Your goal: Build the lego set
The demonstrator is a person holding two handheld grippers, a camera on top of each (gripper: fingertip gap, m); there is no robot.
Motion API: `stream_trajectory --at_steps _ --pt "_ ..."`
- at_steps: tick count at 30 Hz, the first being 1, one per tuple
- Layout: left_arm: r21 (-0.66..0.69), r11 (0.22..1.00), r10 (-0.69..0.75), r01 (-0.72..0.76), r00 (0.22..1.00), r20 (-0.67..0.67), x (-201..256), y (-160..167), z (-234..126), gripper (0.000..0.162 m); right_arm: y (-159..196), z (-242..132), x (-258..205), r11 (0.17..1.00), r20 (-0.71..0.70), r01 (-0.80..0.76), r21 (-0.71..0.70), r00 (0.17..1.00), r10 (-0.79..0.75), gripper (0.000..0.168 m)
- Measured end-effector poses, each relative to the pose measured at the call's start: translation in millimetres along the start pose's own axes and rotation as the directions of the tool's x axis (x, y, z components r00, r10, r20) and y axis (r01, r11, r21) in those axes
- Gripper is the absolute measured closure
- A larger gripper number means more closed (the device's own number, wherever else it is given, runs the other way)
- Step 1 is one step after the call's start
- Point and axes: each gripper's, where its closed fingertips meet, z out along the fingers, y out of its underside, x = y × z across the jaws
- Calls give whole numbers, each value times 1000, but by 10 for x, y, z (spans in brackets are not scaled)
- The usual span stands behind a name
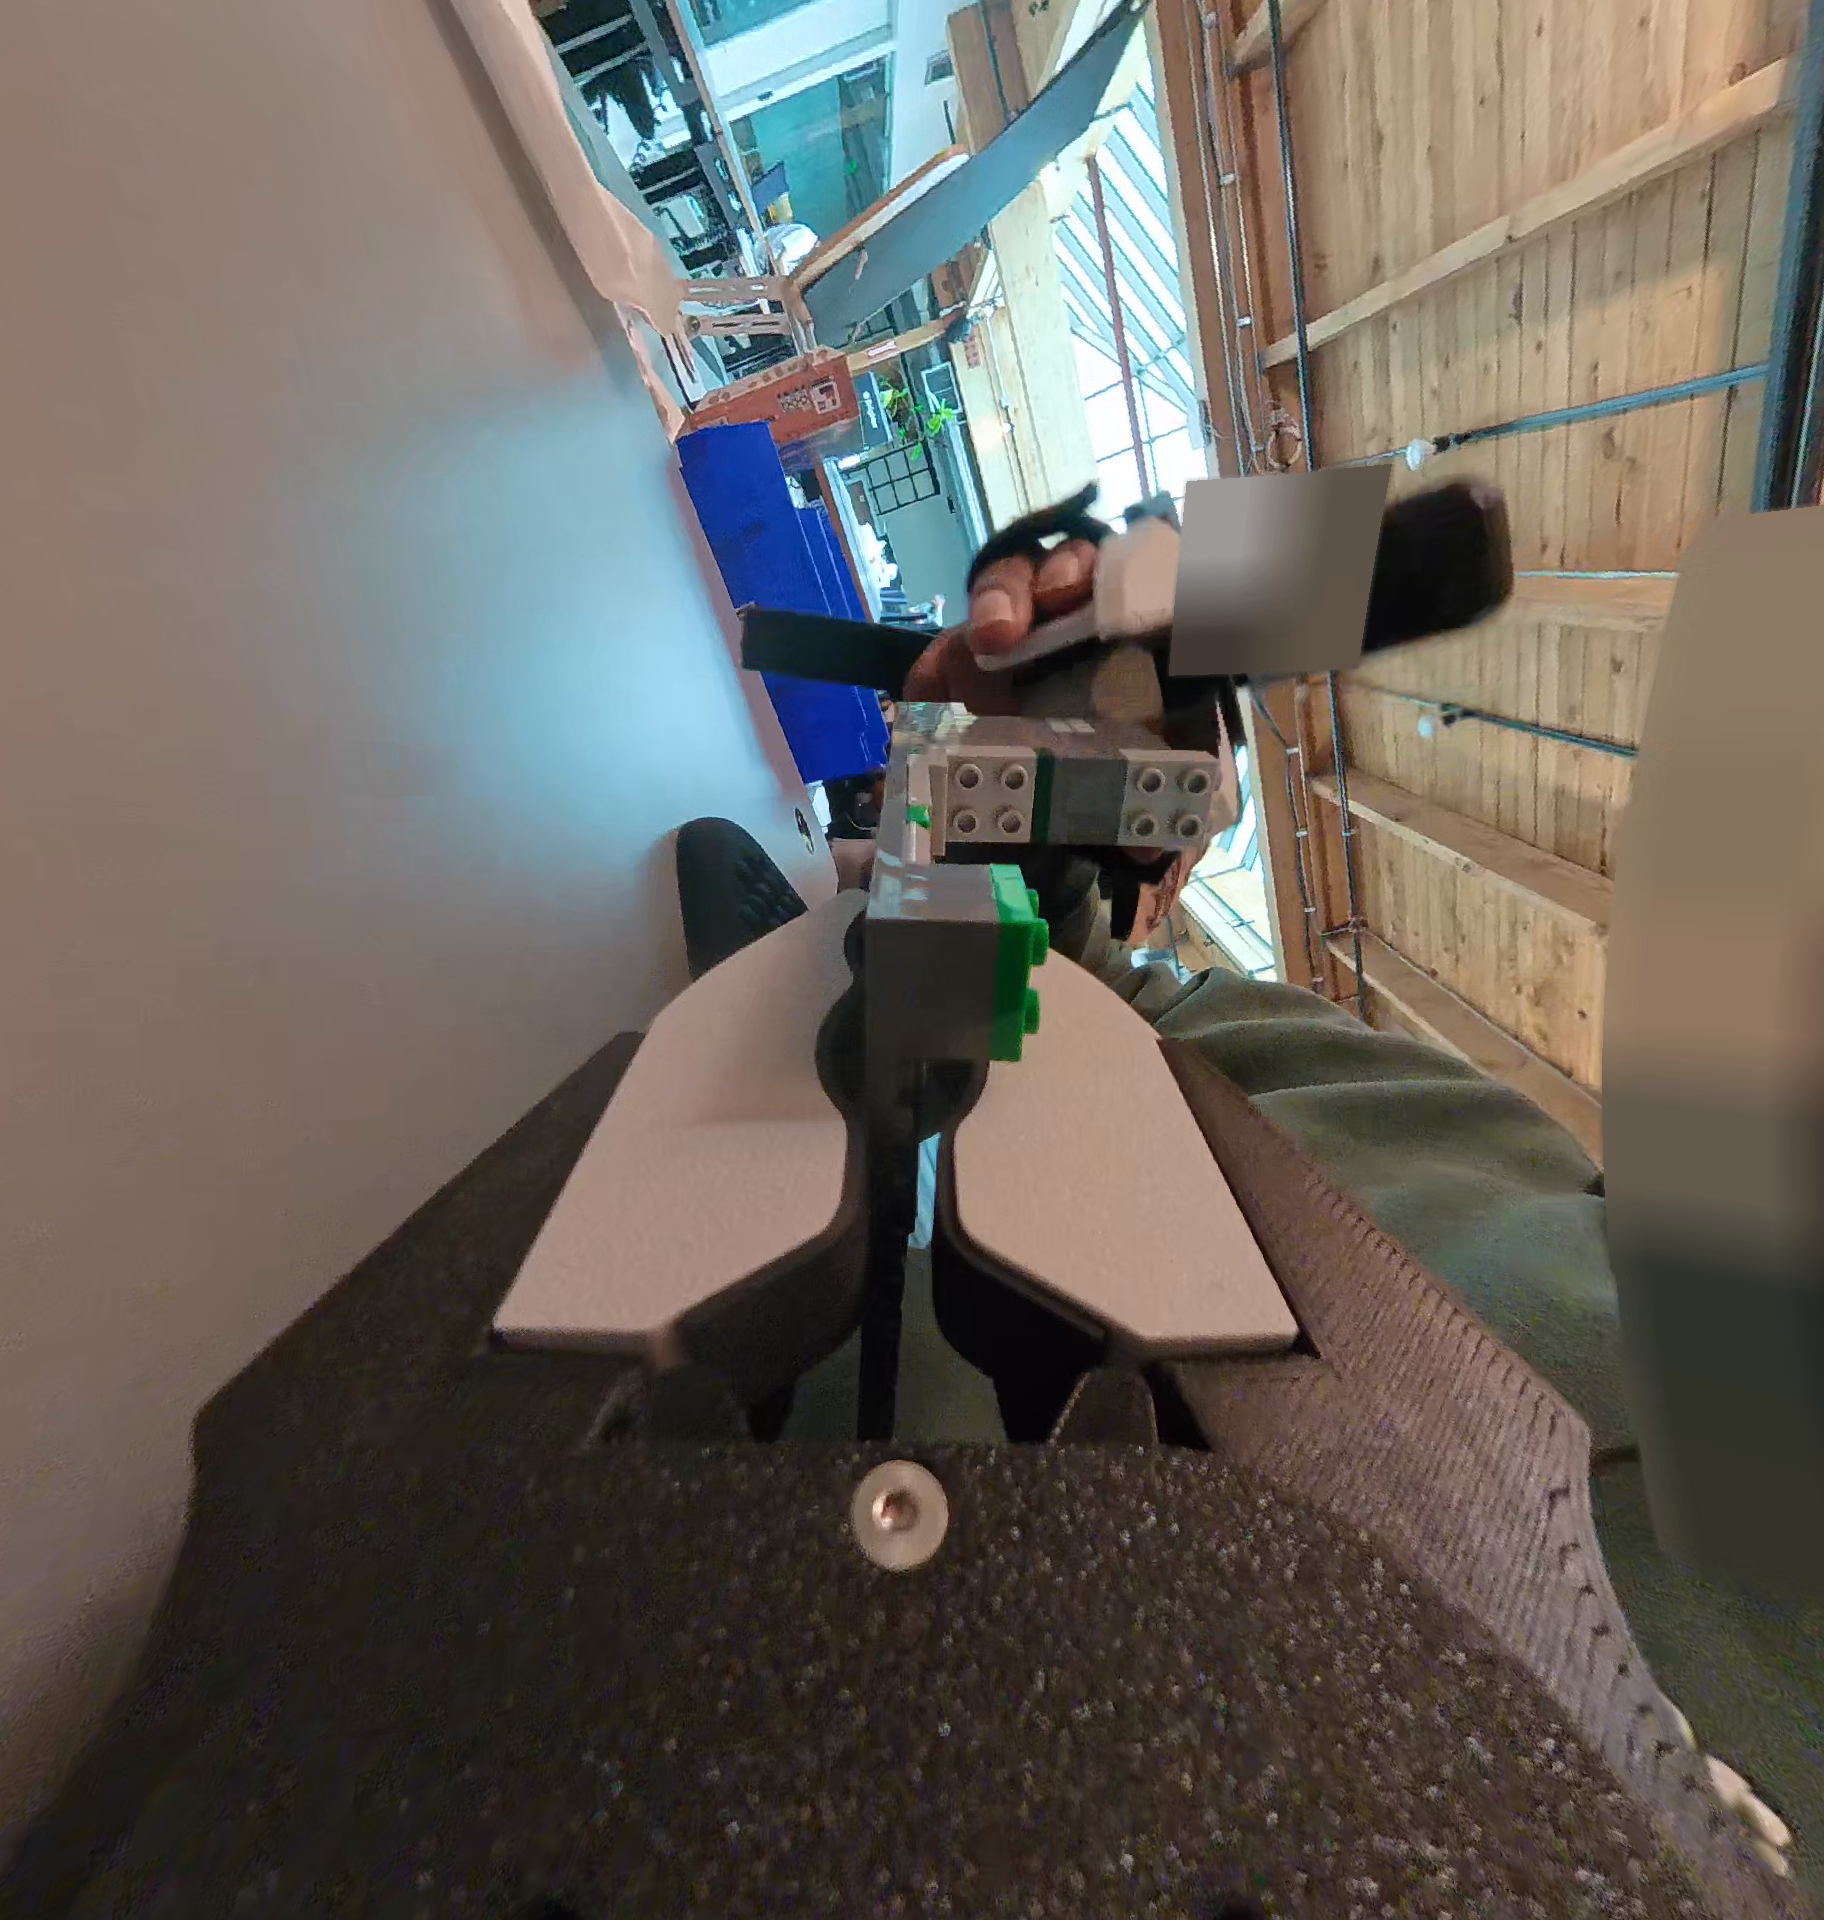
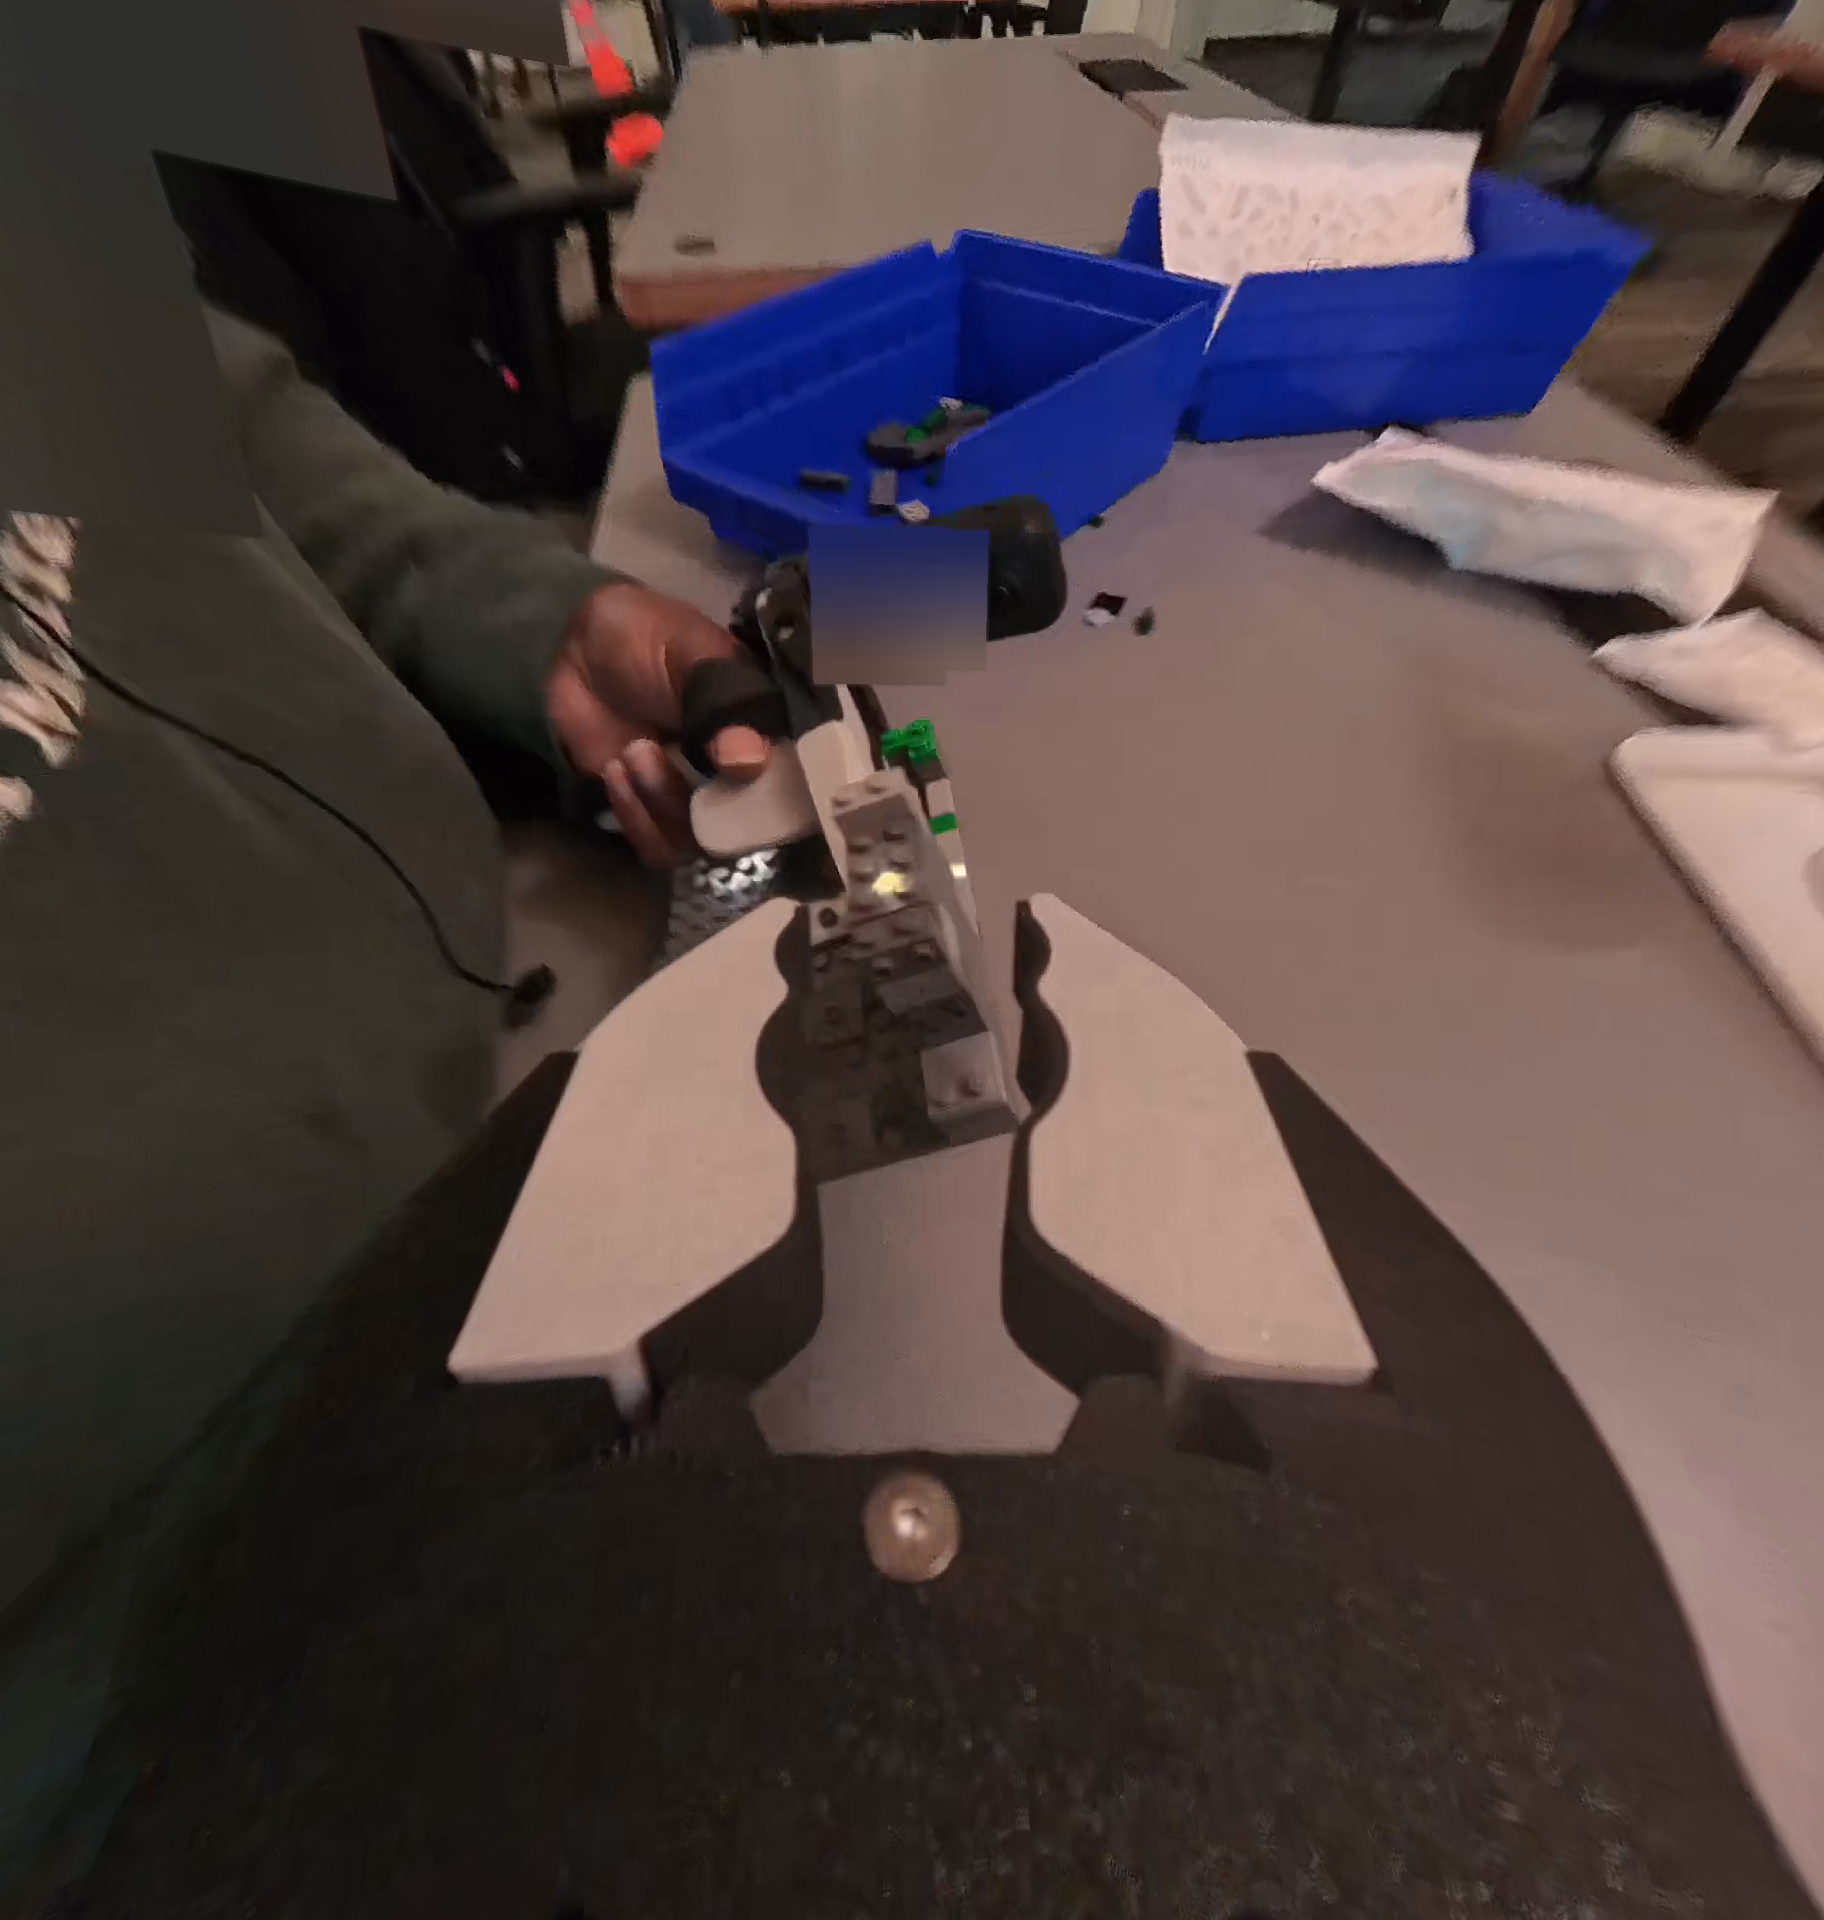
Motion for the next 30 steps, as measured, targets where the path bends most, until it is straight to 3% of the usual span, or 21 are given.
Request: stream_trajectory --at_steps 4,7,11,14,18,26,30 --pt "4 989 145 -146 989 7 112 23 35 155 24 -56 3 951 154 -309 -9 939 307 103" --pt "19 945 323 -325 944 60 200 10 31 155 72 -39 -26 904 196 -427 -23 885 423 88" --pt "32 855 510 -517 851 123 294 -13 22 155 34 42 -172 859 275 -512 10 828 489 88" --pt "33 791 603 -611 787 133 344 -5 16 155 -39 59 -207 837 324 -543 69 806 496 99" --pt "42 736 665 -675 734 138 377 -1 2 155 -64 56 -218 856 336 -505 108 829 447 104" --pt "47 568 806 -821 567 169 498 -30 -46 155 -194 65 -287 942 245 -275 192 943 225 105" --pt "48 536 826 -843 535 176 514 -34 -64 154 -222 77 -296 946 236 -246 210 952 195 106"
